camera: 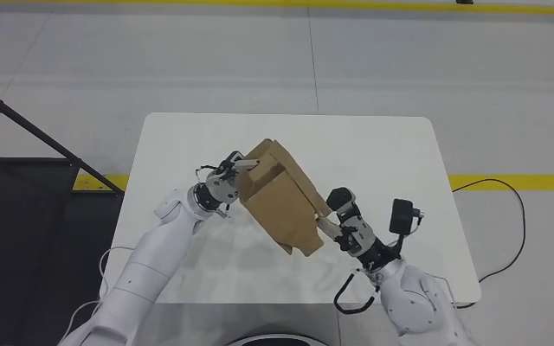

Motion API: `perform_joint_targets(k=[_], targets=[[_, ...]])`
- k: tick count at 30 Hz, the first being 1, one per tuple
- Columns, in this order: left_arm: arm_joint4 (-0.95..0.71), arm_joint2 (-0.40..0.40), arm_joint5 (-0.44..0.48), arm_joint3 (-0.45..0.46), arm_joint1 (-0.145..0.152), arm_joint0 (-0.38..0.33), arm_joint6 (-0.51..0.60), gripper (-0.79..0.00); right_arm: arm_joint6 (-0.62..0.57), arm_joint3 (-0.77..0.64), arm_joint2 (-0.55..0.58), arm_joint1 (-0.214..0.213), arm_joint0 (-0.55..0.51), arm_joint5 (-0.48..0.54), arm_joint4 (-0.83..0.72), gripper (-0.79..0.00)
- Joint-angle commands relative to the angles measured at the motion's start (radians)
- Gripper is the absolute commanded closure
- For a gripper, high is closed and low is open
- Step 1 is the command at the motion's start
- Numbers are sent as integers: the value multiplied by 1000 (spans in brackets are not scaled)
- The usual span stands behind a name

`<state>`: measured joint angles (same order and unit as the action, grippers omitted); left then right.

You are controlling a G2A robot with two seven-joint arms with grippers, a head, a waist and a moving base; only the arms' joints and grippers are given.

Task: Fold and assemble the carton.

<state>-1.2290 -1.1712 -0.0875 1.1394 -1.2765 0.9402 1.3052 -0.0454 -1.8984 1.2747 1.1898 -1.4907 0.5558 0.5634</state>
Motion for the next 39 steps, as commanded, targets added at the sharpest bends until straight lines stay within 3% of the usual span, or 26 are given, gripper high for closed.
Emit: perform_joint_targets(k=[1, 14, 17, 21, 25, 29, 39], targets=[[1, 0, -1, 0, -1, -1, 1, 0, -4, 2, -9, 1, 6, -4, -1, -785], [8, -3, -2, -8, -7, -2, 7, 0, 15, 13, -45, 10, 25, -19, 7, -785], [9, -5, 1, -11, -9, -3, 8, 0, 26, 15, -51, 12, 26, -22, 11, -548], [10, -7, -1, -15, -10, -2, 11, 0, 37, 16, -54, 14, 26, -25, 15, -369], [13, -9, -4, -15, -11, -1, 16, 0, 50, 17, -56, 16, 24, -30, 19, -292], [16, -10, -6, -15, -12, 0, 20, 0, 60, 16, -56, 18, 24, -30, 25, -268], [21, -12, -13, -17, -16, 1, 30, 0, 70, 15, -61, 21, 24, -25, 23, -262]])
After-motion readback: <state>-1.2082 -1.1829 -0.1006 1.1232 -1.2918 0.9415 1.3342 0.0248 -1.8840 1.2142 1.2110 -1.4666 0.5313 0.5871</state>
